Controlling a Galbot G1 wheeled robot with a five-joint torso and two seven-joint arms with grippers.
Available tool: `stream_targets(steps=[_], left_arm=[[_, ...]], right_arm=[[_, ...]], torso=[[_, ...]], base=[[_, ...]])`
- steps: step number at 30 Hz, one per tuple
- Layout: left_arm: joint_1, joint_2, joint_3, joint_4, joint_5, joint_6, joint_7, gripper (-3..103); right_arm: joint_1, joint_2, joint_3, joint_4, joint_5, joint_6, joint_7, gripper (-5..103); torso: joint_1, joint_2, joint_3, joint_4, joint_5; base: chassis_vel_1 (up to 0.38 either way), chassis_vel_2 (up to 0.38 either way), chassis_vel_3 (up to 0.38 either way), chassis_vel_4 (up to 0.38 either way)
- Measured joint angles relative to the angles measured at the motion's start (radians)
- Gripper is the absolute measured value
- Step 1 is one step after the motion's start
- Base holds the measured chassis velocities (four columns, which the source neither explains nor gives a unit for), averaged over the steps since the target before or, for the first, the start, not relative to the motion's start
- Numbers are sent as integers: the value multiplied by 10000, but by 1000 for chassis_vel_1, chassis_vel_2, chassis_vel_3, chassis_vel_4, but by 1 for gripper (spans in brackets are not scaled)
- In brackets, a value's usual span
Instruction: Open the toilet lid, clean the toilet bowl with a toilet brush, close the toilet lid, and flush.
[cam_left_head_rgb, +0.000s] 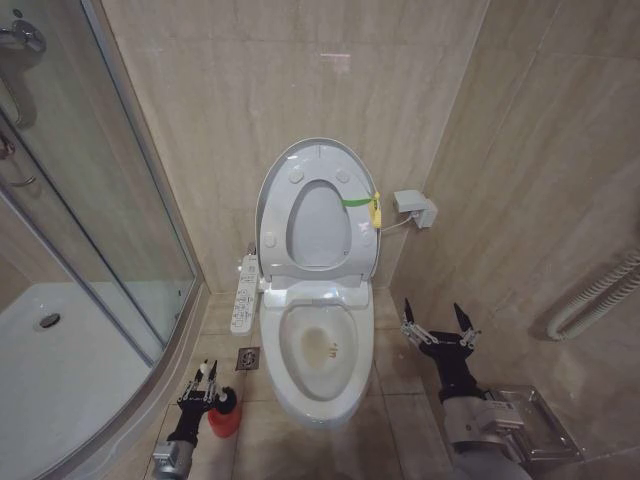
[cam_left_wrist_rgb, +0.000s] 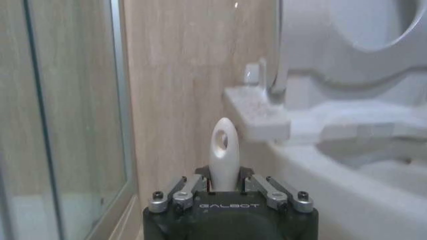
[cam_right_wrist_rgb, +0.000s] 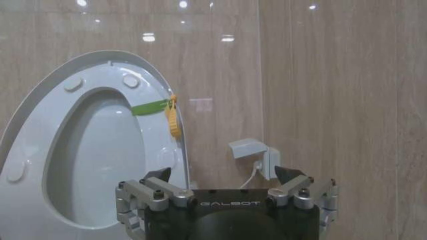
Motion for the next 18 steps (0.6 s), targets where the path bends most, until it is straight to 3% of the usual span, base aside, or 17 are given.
stream_targets(steps=[10,12,14,18], left_arm=[[2157,219,-313,-3426,209,532,-732,25],[2336,233,-331,-3704,244,547,-777,25],[3114,277,-389,-4937,477,563,-1022,25],[3730,285,-405,-6032,735,549,-1165,25]], right_arm=[[0,0,0,0,0,0,0,100],[0,0,0,0,0,0,0,100],[0,0,0,0,0,0,0,100],[0,0,0,0,0,0,0,100]], torso=[[0,0,0,1,0],[0,0,0,2,0],[-1,0,-1,1,1],[-1,0,-1,1,1]], base=[[0,0,0,0],[0,0,0,0],[0,0,0,0],[0,0,0,0]])
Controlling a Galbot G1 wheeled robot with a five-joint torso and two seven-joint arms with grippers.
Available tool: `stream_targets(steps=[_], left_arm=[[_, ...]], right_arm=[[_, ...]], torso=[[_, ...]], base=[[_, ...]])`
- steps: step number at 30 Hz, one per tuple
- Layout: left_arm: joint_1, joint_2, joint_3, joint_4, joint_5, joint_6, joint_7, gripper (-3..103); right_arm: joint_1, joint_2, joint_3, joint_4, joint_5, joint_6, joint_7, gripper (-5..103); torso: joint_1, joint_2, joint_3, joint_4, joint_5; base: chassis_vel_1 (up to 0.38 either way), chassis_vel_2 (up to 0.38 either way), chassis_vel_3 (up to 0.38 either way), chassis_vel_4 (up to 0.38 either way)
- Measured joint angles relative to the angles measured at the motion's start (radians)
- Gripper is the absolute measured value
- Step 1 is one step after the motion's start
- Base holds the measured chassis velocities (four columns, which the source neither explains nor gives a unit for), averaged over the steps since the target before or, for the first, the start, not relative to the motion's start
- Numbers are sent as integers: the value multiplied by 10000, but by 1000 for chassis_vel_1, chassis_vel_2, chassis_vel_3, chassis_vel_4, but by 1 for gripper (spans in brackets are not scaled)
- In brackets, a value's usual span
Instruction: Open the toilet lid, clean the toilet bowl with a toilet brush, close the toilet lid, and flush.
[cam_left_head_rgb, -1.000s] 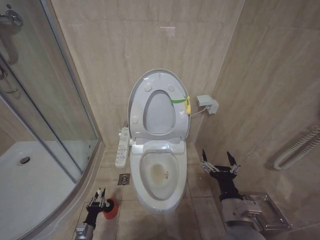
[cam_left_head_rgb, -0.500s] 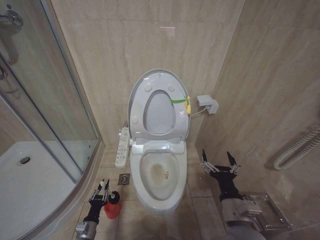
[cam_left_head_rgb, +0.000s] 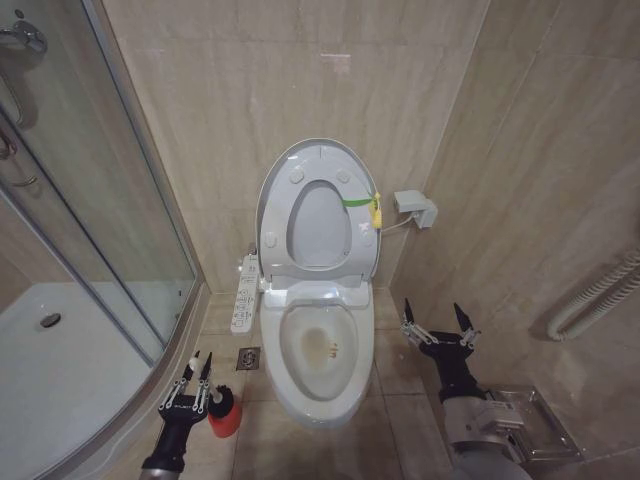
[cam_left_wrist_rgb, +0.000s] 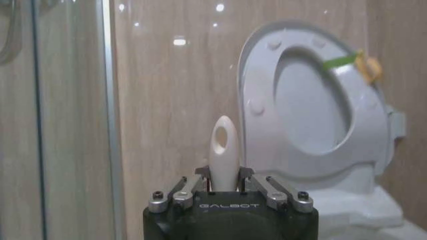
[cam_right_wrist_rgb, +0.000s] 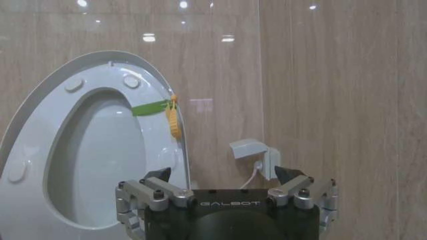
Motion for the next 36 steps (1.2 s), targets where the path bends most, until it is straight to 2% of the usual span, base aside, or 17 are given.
stream_targets(steps=[7,12,19,23,26,36], left_arm=[[499,-20,8,-1531,671,-31,-202,25],[722,36,132,-3264,665,476,-320,25],[597,213,320,-4257,424,1062,-353,25],[145,457,422,-4292,87,1375,-342,25],[-609,847,547,-3821,-345,1568,-333,25],[-2324,1698,919,-2645,-1391,1737,-232,25]], right_arm=[[0,0,0,0,0,0,0,100],[0,0,0,0,0,0,1,100],[0,0,0,0,0,0,0,100],[0,0,0,0,0,0,0,100],[0,0,0,0,0,0,0,100],[-1,0,0,0,0,0,1,100]], torso=[[0,0,0,-2,-1],[0,0,0,-1,1],[0,0,0,1,0],[0,0,0,1,-1],[1,0,0,-2,-3],[0,0,1,-3,-3]], base=[[0,0,0,0],[0,0,0,0],[0,0,0,0],[0,0,0,0],[0,0,0,0],[0,0,0,0]])
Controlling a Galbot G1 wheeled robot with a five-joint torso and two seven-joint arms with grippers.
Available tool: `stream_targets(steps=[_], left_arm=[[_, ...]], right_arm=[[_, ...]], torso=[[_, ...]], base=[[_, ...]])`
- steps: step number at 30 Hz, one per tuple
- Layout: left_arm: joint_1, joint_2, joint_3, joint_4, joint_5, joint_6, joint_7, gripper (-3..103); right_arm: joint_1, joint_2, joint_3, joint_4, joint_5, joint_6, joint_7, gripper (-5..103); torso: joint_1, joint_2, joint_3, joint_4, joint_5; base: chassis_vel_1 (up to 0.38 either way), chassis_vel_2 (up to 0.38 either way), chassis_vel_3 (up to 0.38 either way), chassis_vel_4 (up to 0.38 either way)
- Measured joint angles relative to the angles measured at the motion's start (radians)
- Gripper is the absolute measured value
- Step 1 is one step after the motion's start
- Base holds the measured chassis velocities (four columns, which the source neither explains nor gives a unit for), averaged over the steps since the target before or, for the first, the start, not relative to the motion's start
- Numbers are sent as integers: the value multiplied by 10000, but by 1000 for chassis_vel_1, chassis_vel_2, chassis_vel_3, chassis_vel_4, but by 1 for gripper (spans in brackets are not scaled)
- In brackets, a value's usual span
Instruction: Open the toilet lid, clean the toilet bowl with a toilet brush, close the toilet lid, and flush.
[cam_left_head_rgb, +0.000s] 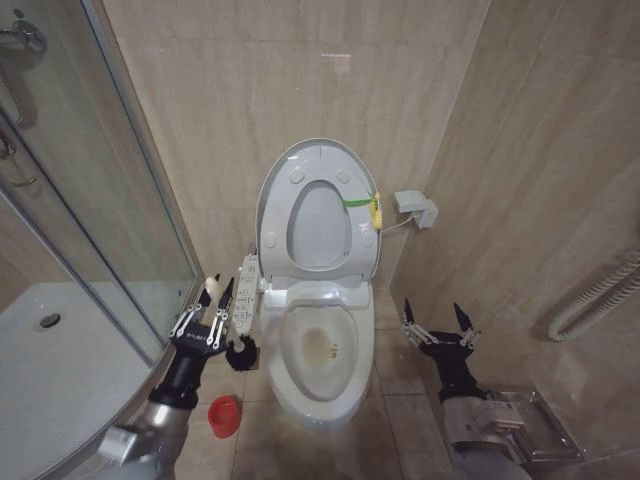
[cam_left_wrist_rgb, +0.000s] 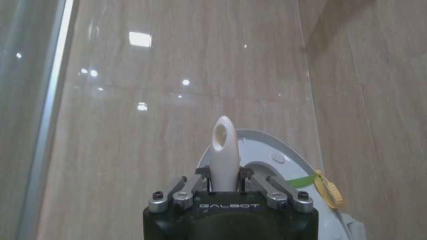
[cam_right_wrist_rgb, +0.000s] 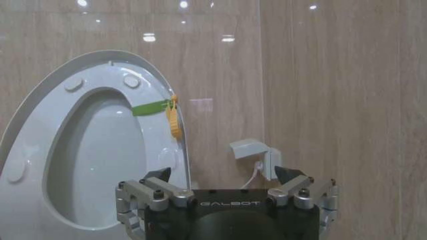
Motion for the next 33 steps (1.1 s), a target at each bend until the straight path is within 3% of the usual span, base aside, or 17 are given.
stream_targets(steps=[4,9,19,24,33], left_arm=[[-685,392,381,324,-678,81,104,25],[-1143,449,843,682,-871,86,91,25],[-3063,680,2619,2099,-1551,261,46,25],[-4629,405,3758,3277,-1755,332,-66,25],[-6162,-230,4816,5443,-1709,104,-141,25]], right_arm=[[0,0,0,0,0,0,0,100],[1,0,0,-1,0,0,-1,100],[-1,0,1,0,0,0,1,100],[0,-1,1,0,0,0,0,100],[0,0,0,0,0,0,-1,100]], torso=[[0,0,0,3,1],[7,-3,3,1,0],[-2,-1,0,0,2],[0,-1,1,1,3],[1,0,1,3,5]], base=[[-43,59,43,-43],[-69,65,68,-56],[0,0,0,0],[0,0,0,0],[0,0,0,0]])
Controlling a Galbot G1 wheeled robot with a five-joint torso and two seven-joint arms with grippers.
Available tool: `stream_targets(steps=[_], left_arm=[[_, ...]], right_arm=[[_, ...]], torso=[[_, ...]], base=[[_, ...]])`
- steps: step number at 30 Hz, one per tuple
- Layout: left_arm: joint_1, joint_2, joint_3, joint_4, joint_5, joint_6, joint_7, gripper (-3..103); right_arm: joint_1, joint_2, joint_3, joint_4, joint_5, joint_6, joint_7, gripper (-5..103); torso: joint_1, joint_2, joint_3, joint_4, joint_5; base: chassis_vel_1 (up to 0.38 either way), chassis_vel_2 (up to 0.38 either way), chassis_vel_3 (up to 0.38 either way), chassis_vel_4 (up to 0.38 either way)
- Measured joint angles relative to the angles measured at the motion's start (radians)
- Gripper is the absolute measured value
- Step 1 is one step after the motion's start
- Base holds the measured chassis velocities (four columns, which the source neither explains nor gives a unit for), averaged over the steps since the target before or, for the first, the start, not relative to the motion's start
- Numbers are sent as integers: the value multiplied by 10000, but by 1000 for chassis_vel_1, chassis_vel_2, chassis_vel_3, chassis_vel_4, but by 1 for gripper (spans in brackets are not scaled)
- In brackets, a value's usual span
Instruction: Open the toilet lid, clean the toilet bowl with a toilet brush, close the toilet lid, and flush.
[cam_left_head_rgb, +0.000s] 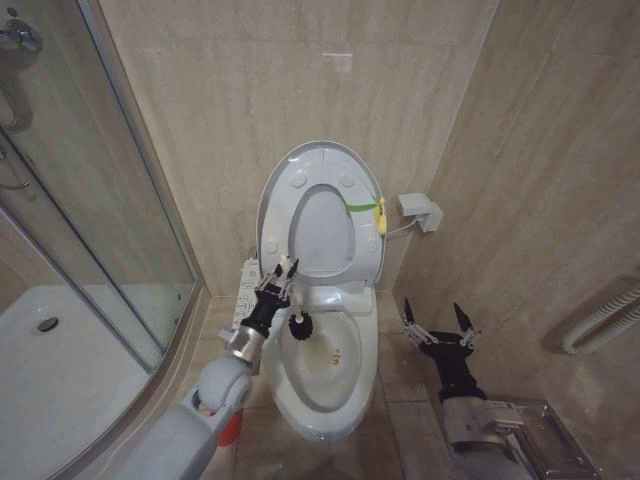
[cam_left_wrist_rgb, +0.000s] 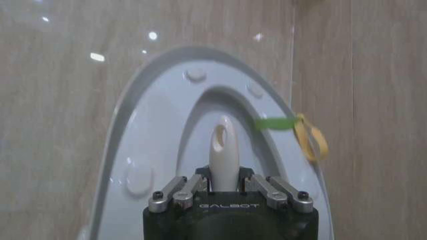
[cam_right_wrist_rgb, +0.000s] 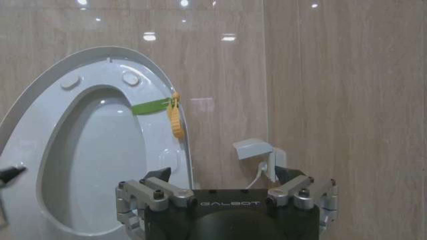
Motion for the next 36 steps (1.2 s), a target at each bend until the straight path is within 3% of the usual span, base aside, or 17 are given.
stream_targets(steps=[13,24,32,34,35,36], left_arm=[[-1490,-713,1298,3421,895,-821,22,25],[-2307,-1391,1968,5003,949,-1345,202,25],[-2439,-1809,2297,5507,1014,-1418,209,25],[-2433,-1906,2362,5743,1079,-1381,203,25],[-2420,-1983,2395,5830,1131,-1397,200,25],[-2412,-2059,2423,5884,1182,-1427,200,25]], right_arm=[[0,0,0,0,0,0,0,100],[1,0,0,0,0,0,0,100],[0,0,0,0,0,0,0,100],[0,0,4,1,-1,2,5,100],[-3,-3,-3,-2,0,-3,-2,100],[1,0,0,-1,0,0,1,100]], torso=[[0,0,0,-2,-1],[-2,1,-2,-3,0],[-3,2,-3,2,0],[-2,0,-1,-7,-3],[3,-3,5,11,-5],[2,-1,1,-5,-1]], base=[[0,0,0,0],[0,0,0,0],[0,0,0,0],[0,0,0,0],[0,0,0,0],[0,0,0,0]])
